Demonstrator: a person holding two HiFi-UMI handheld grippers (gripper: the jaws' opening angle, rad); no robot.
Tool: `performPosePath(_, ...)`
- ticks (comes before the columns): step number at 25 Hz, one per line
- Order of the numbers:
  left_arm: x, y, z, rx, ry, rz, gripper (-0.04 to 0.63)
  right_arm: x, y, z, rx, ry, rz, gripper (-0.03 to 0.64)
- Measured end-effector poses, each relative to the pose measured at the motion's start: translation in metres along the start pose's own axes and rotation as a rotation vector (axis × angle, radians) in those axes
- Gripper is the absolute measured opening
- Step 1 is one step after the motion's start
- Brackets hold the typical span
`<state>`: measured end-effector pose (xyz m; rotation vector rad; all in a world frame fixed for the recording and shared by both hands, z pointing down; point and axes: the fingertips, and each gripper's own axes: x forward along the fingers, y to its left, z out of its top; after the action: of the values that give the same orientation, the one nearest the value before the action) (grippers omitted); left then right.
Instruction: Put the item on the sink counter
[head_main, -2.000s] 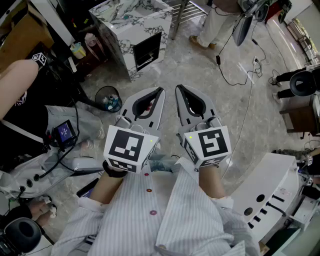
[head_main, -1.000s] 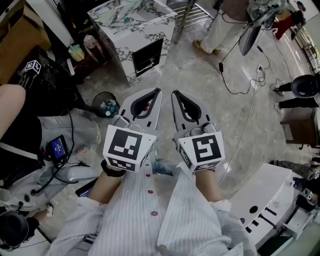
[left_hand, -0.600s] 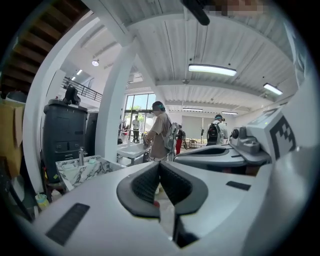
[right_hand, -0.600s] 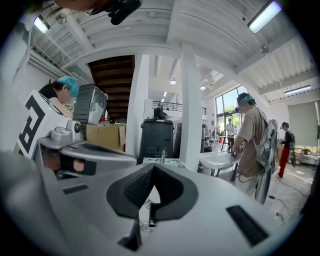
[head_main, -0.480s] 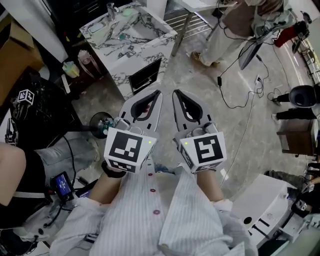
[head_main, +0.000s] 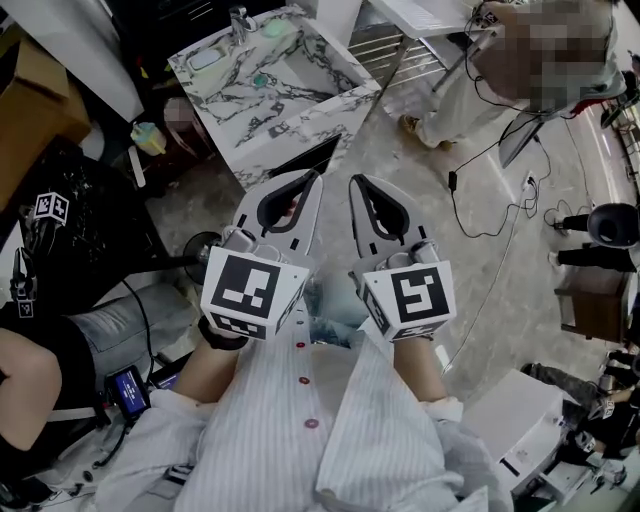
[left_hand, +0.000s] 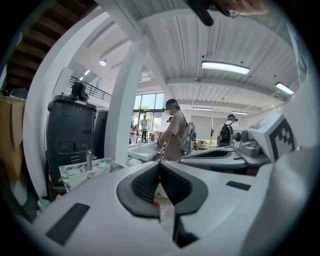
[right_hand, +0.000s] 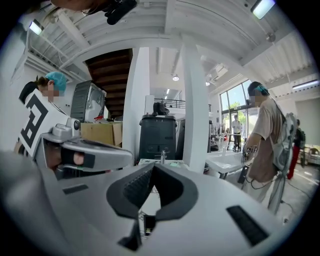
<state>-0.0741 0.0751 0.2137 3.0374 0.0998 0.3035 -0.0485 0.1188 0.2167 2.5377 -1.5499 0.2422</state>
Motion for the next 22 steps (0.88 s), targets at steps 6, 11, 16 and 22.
performPosePath(6,0.019,0.039,-0.004,-0.016,0.002,0.078,0.015,0.046,-0.010,-0.008,-0.008,0.015,0.056,0.009)
performPosePath(11,0.052,0.074,0.003,-0.025,-0.018,0.160,0.015,0.095,-0.030,0.000,-0.038,0.002,0.131,0.009)
performPosePath(16,0.094,0.113,0.021,-0.036,-0.036,0.250,0.015,0.154,-0.059,0.016,-0.061,-0.008,0.217,0.009)
performPosePath(22,0.143,0.158,0.043,-0.057,-0.039,0.384,0.015,0.226,-0.093,0.035,-0.078,-0.003,0.351,0.009)
